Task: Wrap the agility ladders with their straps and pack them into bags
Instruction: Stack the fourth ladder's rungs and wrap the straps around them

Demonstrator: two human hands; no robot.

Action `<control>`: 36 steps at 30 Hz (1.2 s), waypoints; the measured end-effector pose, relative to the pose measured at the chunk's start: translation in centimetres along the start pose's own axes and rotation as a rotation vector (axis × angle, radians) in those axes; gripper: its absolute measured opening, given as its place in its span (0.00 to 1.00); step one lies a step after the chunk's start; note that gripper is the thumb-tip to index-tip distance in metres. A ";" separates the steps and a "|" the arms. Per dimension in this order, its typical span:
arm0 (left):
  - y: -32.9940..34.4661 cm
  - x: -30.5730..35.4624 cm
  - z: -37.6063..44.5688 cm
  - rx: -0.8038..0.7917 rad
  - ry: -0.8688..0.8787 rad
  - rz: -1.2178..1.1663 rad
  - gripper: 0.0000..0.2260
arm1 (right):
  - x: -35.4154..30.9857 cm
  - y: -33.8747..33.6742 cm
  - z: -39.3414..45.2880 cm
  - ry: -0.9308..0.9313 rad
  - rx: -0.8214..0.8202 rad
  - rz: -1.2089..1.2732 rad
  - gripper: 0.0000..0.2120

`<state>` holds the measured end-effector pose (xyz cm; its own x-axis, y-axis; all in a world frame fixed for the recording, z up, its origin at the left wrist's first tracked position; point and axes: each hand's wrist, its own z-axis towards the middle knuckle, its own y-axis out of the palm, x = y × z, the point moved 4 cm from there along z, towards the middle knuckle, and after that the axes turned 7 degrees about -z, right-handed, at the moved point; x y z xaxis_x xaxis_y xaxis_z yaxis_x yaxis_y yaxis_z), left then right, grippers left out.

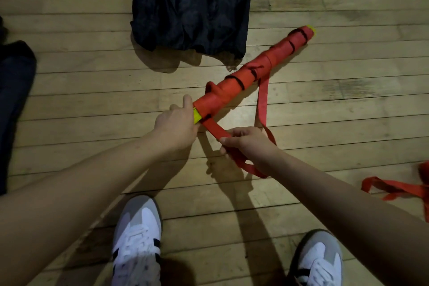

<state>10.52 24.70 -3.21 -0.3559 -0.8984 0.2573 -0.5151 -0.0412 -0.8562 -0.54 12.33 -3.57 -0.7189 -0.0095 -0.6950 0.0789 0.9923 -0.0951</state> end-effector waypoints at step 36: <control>0.8 1.0 -2.0 -0.031 0.090 0.014 0.28 | 0.1 0.9 -0.1 0.018 -0.145 -0.058 0.13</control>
<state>8.23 24.67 -2.74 -0.4307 -0.8560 0.2861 -0.5333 -0.0144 -0.8458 -0.67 13.21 -3.65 -0.7317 -0.0668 -0.6783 -0.0632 0.9976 -0.0300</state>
